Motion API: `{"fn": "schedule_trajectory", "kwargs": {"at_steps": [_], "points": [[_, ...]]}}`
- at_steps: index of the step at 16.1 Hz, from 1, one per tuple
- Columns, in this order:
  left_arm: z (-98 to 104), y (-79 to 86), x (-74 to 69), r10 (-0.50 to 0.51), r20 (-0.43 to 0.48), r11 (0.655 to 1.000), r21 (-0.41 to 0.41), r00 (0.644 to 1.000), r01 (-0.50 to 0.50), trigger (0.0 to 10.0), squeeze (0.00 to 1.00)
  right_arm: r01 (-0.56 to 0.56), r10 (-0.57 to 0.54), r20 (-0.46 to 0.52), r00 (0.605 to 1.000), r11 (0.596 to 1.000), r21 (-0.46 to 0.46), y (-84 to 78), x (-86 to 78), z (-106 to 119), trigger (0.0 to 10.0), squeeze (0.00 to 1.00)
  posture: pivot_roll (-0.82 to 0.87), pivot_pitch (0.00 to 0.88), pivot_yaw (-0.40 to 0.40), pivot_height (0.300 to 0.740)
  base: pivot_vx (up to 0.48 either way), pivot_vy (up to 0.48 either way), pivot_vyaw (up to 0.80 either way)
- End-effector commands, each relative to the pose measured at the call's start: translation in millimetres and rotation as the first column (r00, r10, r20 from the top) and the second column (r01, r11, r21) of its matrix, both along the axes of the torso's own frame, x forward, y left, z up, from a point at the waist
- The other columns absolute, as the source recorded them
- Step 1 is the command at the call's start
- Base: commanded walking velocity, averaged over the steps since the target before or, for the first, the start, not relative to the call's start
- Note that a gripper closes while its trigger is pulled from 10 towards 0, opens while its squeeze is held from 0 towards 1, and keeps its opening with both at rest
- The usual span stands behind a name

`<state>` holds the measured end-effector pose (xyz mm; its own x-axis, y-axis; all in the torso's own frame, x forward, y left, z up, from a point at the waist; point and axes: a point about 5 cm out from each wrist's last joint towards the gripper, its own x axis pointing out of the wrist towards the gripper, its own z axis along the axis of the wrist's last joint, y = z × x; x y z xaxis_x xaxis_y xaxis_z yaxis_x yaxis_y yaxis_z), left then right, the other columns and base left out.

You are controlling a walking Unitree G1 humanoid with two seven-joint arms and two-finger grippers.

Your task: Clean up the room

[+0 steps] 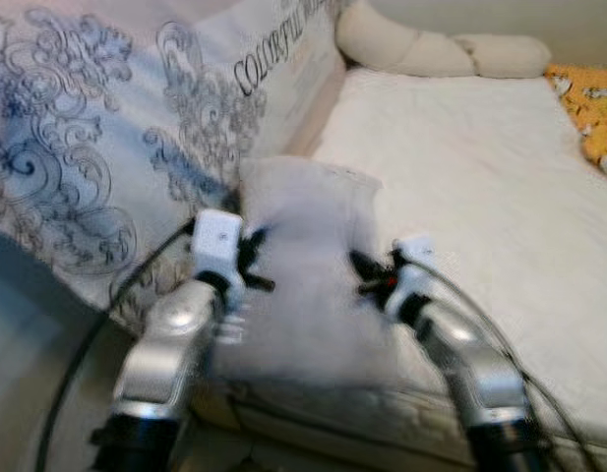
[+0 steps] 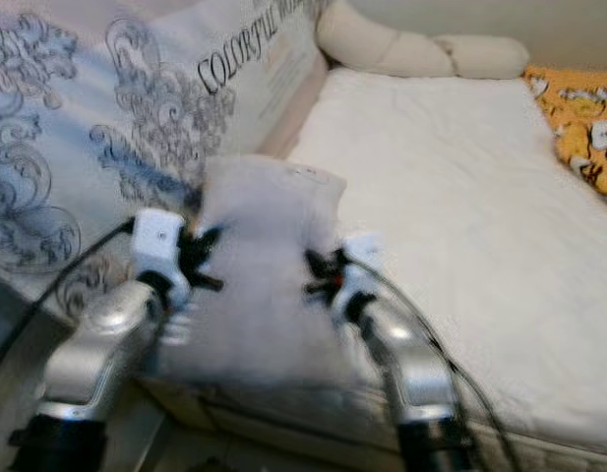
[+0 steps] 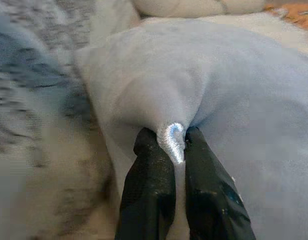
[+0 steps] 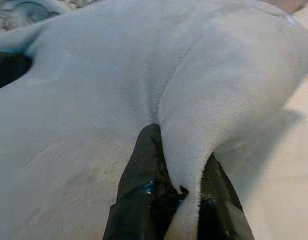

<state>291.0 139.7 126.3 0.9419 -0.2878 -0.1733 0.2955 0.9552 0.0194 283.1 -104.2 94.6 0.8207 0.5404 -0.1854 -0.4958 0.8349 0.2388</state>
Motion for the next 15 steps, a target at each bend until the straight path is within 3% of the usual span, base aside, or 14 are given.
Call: {"fn": "schedule_trajectory", "kwargs": {"at_steps": [1,10,15], "points": [[11.0,-6.4,2.6,-0.021,0.051,1.000,-0.010,0.998,0.021,10.0,0.00,0.017,-0.016,0.021,1.000,1.000,-0.014,-7.7,3.5,6.2,10.0,0.00,0.04,0.000,0.047,0.740,0.330,0.000,-0.70],[10.4,-4.1,0.6,-0.019,0.047,1.000,0.005,0.999,0.019,10.0,0.00,0.011,-0.009,0.038,0.999,0.999,-0.042,-6.0,5.3,4.3,10.0,0.00,0.06,0.000,0.042,0.740,0.328,0.000,-0.05],[10.9,1.3,0.0,-0.003,0.050,1.000,0.025,0.999,0.002,10.0,0.00,0.008,-0.006,0.034,0.999,0.999,-0.040,-3.1,6.7,3.3,10.0,0.00,0.07,0.000,0.043,0.740,0.000,0.000,0.00]]}}
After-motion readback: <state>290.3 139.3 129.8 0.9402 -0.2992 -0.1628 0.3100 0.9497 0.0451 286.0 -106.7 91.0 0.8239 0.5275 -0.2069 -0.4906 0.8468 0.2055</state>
